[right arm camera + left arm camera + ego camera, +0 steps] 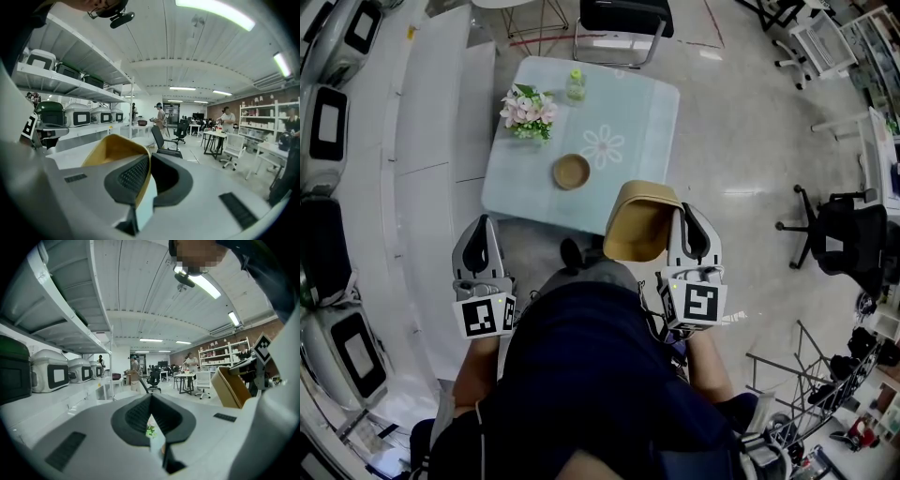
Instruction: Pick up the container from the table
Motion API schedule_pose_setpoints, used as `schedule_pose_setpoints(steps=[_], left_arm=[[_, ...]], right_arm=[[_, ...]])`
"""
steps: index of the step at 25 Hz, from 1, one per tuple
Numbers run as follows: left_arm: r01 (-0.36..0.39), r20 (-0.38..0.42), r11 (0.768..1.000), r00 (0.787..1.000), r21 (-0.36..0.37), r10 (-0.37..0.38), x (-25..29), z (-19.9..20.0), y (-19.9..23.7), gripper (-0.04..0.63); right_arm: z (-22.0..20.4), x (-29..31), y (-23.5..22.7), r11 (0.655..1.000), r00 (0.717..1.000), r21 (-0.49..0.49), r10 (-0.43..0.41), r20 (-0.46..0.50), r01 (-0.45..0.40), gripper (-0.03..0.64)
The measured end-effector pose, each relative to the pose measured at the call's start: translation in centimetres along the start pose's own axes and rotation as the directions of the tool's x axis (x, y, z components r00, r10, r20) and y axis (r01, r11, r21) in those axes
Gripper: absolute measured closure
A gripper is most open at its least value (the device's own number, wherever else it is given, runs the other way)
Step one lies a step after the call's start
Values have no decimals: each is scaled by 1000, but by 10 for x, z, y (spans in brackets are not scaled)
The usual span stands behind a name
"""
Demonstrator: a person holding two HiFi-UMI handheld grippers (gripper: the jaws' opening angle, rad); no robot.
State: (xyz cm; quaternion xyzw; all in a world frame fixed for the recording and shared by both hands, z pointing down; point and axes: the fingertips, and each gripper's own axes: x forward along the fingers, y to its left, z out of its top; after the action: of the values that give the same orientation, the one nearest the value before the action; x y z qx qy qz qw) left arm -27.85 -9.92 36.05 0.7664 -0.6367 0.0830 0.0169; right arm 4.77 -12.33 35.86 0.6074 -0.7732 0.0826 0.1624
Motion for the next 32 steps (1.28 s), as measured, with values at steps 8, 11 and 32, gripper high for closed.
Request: schedule_pose_setpoints(steps=[8,11,32], left_arm=[[9,31,1000,999,26,-10,-7,8,-6,592],[13,41,999,999,34,-14,-6,11,-8,592],[28,61,999,998,41,-31,-3,18,-20,593]], right_arm=[[7,-2,5,1000,995,-21,25,98,-23,598],[14,0,8,999,988,-26,45,146,-42,598],[9,2,13,995,988,-87,61,145,-48,600]])
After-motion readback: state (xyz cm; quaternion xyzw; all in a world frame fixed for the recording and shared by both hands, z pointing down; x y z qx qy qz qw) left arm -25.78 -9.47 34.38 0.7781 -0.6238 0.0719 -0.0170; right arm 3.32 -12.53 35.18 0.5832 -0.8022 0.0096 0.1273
